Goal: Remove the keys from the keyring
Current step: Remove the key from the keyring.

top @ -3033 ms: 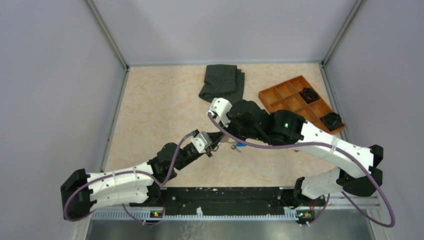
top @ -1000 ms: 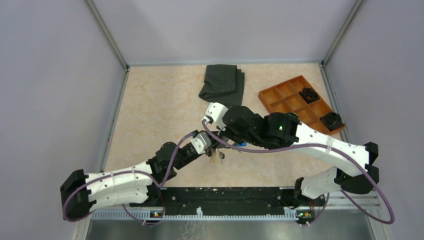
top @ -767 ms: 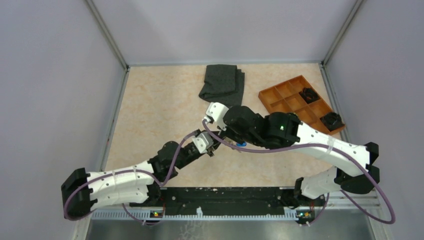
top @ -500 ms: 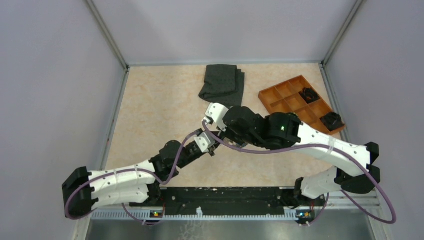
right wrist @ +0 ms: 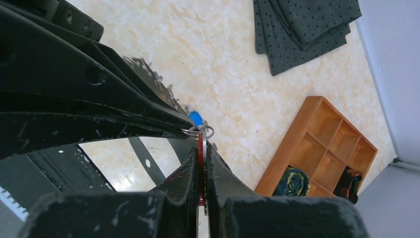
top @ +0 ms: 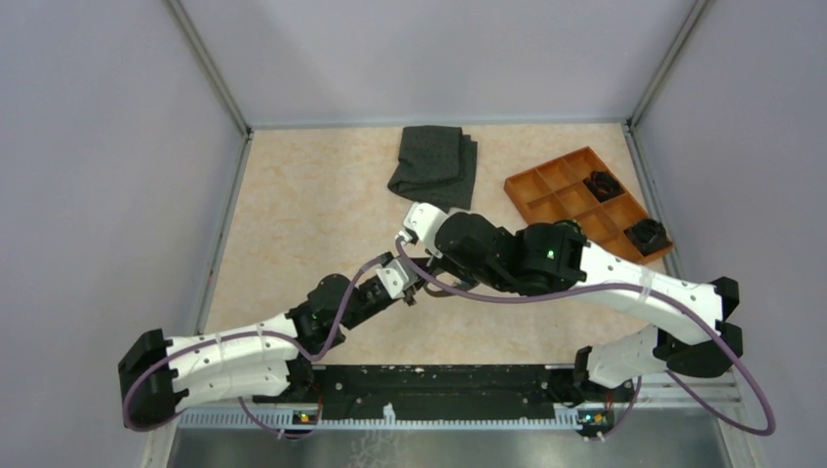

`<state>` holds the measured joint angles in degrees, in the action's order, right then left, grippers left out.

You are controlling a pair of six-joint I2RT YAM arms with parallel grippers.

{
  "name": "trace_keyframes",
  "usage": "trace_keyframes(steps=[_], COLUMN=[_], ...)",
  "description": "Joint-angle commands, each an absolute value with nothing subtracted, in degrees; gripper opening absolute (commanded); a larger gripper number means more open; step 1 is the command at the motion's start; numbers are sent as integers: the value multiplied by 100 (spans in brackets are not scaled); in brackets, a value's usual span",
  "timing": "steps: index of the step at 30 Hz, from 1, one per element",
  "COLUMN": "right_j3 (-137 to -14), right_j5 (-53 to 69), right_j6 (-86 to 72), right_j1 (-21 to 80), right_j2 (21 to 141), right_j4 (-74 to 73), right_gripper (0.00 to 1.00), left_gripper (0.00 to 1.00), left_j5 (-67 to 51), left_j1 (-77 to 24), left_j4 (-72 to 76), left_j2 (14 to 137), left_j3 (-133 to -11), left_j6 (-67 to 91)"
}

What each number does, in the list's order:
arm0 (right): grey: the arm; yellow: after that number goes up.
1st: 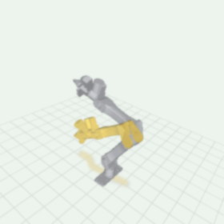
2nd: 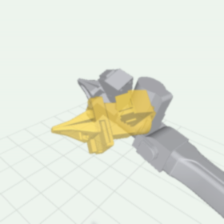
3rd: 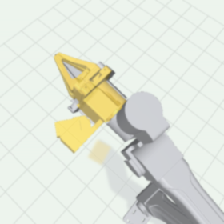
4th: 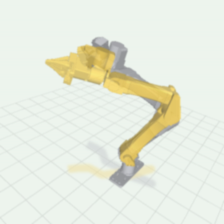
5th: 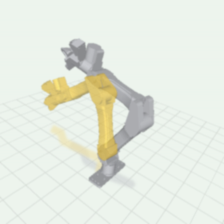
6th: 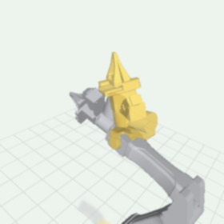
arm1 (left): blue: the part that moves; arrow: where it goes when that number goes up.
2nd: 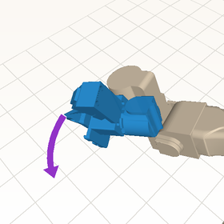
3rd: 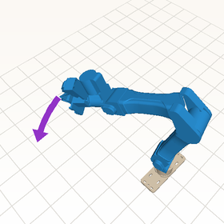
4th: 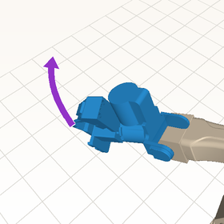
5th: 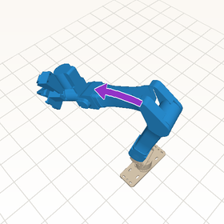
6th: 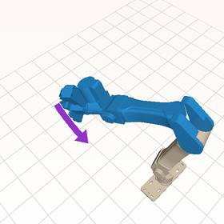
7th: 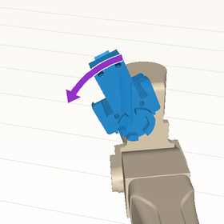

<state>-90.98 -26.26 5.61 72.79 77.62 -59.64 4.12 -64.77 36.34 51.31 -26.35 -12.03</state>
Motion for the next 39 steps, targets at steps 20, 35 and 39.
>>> trace_keyframes(steps=[20, 35, 39], right_j3=[-8679, -8521, -8389], right_j5=[-3475, -4665, -4049], right_j6=[524, 979, 1204], right_j1=[7297, 7658, 7693], right_j2=[7825, 7692, 7253], right_j4=[-6224, -5484, -4733], right_gripper=[0, 0, 0], left_gripper=[0, 0, 0], left_j5=[33, 272, 273], left_j1=[-6495, -6496, -6497], left_j4=[3926, 4207, 4381], left_j2=[4663, 4619, 4612], left_j3=[-2510, -2377, -2238], left_j6=[-1525, -1065, -846])
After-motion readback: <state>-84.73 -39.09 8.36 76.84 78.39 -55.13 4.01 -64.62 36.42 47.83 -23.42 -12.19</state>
